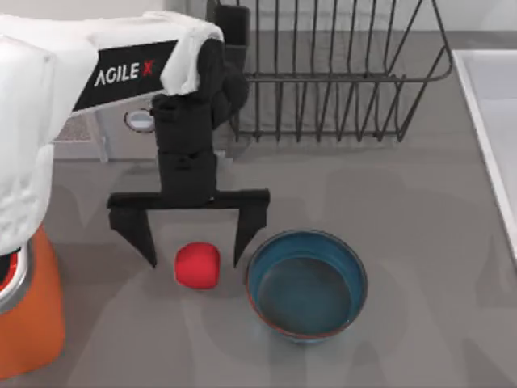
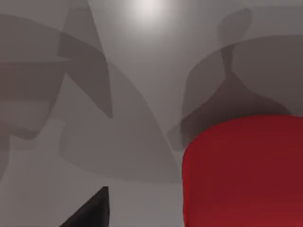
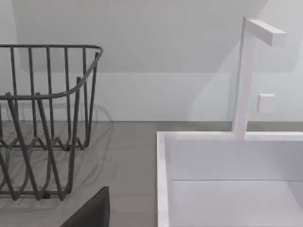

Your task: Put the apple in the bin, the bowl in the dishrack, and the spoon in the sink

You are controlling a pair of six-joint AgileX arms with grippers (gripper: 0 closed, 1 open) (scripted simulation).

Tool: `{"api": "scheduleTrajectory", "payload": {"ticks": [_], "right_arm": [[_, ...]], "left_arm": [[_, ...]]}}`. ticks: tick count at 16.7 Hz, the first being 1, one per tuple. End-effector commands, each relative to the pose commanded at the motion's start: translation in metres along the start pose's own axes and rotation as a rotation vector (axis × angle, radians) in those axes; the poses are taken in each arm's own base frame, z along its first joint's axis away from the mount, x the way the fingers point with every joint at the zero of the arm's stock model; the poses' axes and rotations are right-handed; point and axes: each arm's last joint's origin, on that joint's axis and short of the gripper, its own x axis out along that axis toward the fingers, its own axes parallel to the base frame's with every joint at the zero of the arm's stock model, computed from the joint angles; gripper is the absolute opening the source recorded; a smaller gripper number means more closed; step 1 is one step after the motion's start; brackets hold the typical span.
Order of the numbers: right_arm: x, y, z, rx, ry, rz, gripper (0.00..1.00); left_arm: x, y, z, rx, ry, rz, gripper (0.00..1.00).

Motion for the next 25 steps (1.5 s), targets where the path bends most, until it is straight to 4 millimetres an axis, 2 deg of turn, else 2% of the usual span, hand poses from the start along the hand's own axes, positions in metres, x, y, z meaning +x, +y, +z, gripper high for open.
{"api": "scheduleTrajectory", "payload": {"ticks": [4, 8, 21, 25], "right_arm": [[0.0, 0.0, 0.0, 0.0, 0.0, 0.0, 1.0], [0.0, 0.0, 0.0, 0.0, 0.0, 0.0, 1.0], [0.0, 0.0, 0.0, 0.0, 0.0, 0.0, 1.0], [0.0, 0.0, 0.0, 0.0, 0.0, 0.0, 1.0]], "left_arm": [[0.032, 0.0, -0.002, 0.0, 0.0, 0.0, 1.0], [0.034, 0.0, -0.002, 0.0, 0.0, 0.0, 1.0], [0.034, 0.0, -0.002, 0.0, 0.0, 0.0, 0.02], [0.034, 0.0, -0.002, 0.0, 0.0, 0.0, 0.0]]}}
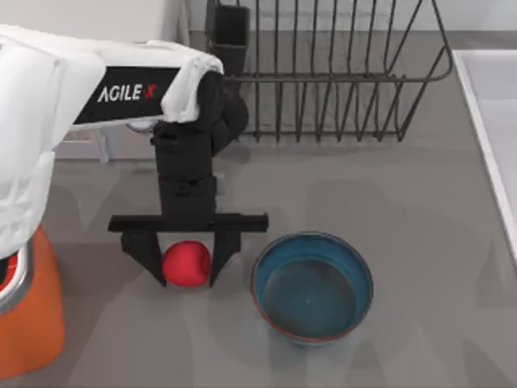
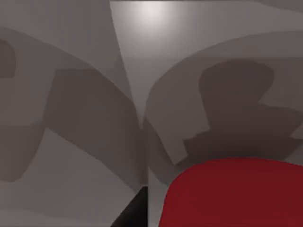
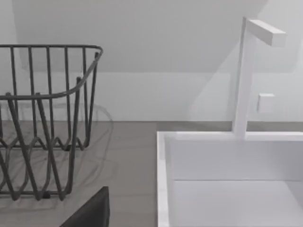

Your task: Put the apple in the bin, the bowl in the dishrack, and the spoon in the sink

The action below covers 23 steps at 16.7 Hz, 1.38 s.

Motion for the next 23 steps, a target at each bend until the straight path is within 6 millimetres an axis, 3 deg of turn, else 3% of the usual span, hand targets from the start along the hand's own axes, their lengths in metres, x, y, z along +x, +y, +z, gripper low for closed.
{"api": "scheduleTrajectory", "payload": {"ticks": [4, 7, 14, 16, 21, 23], "right_arm": [[0.0, 0.0, 0.0, 0.0, 0.0, 0.0, 1.0], [0.0, 0.0, 0.0, 0.0, 0.0, 0.0, 1.0], [0.0, 0.0, 0.0, 0.0, 0.0, 0.0, 1.0], [0.0, 0.0, 0.0, 0.0, 0.0, 0.0, 1.0], [0.0, 0.0, 0.0, 0.0, 0.0, 0.0, 1.0], [0.0, 0.0, 0.0, 0.0, 0.0, 0.0, 1.0]], "left_arm": [[0.0, 0.0, 0.0, 0.0, 0.0, 0.0, 0.0], [-0.012, 0.002, -0.003, 0.008, -0.015, 0.007, 0.0], [-0.087, 0.002, -0.033, 0.005, -0.001, 0.012, 0.0], [-0.099, 0.003, -0.039, 0.006, -0.011, 0.008, 0.0], [-0.098, 0.003, -0.038, 0.004, -0.009, 0.009, 0.0], [-0.101, 0.014, -0.038, -0.049, -0.014, 0.001, 0.0]]}}
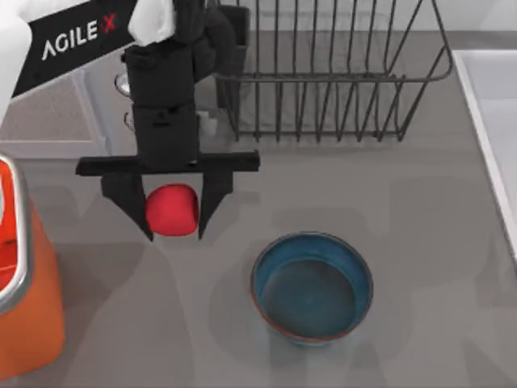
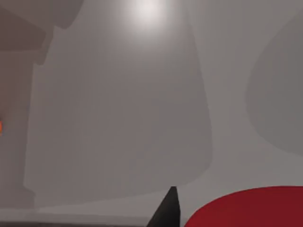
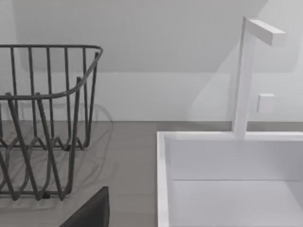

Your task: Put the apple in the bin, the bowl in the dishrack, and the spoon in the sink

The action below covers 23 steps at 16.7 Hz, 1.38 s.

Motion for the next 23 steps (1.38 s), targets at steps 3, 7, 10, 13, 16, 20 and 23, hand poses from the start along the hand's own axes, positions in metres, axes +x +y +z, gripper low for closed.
{"api": "scheduleTrajectory", "payload": {"ticks": [3, 7, 10, 13, 16, 20, 23], "right_arm": [[0.0, 0.0, 0.0, 0.0, 0.0, 0.0, 1.0], [0.0, 0.0, 0.0, 0.0, 0.0, 0.0, 1.0], [0.0, 0.0, 0.0, 0.0, 0.0, 0.0, 1.0], [0.0, 0.0, 0.0, 0.0, 0.0, 0.0, 1.0], [0.0, 0.0, 0.0, 0.0, 0.0, 0.0, 1.0], [0.0, 0.0, 0.0, 0.0, 0.0, 0.0, 1.0], [0.0, 0.0, 0.0, 0.0, 0.0, 0.0, 1.0]], "left_arm": [[-0.01, 0.039, 0.001, -0.192, -0.015, -0.03, 0.0], [-0.026, 0.102, -0.004, -0.528, -0.06, -0.095, 0.0], [-0.031, 0.136, -0.015, -0.705, -0.08, -0.138, 0.0], [-0.034, 0.173, -0.025, -0.936, -0.092, -0.184, 0.0], [-0.035, 0.22, -0.049, -1.238, -0.109, -0.251, 0.0], [-0.029, 0.25, -0.073, -1.468, -0.116, -0.297, 0.0], [-0.029, 0.252, -0.074, -1.48, -0.117, -0.298, 0.0]]}}
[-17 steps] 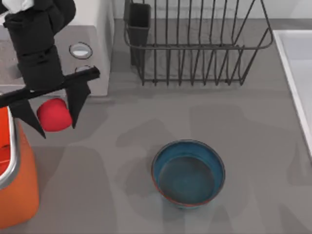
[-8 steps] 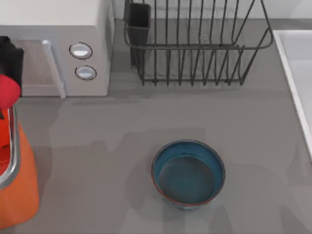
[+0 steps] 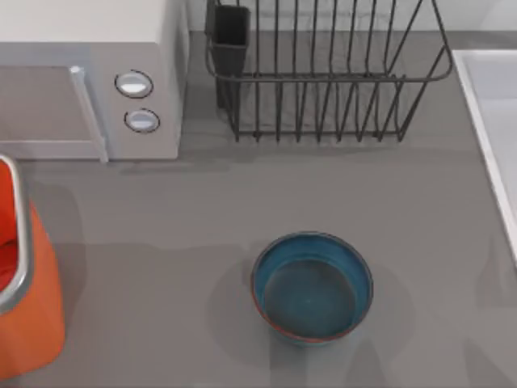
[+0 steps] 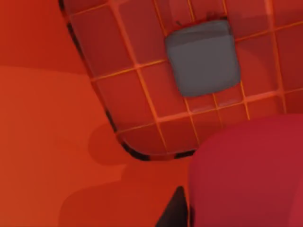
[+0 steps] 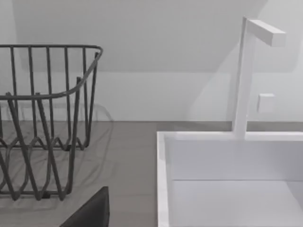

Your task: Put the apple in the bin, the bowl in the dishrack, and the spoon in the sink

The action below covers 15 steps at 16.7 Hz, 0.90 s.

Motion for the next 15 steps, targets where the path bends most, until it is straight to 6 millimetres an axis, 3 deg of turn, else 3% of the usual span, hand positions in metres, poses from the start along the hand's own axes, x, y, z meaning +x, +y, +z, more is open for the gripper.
{"api": "scheduleTrajectory", "payload": {"ticks": [4, 12, 15], "right_arm": [[0.0, 0.0, 0.0, 0.0, 0.0, 0.0, 1.0], [0.0, 0.0, 0.0, 0.0, 0.0, 0.0, 1.0], [0.0, 0.0, 0.0, 0.0, 0.0, 0.0, 1.0]], "left_arm": [[0.001, -0.002, -0.004, 0.013, 0.008, -0.014, 0.0], [0.064, -0.001, 0.0, 0.001, 0.002, 0.001, 0.0], [0.07, 0.0, 0.001, 0.0, 0.0, 0.0, 0.0]]}}
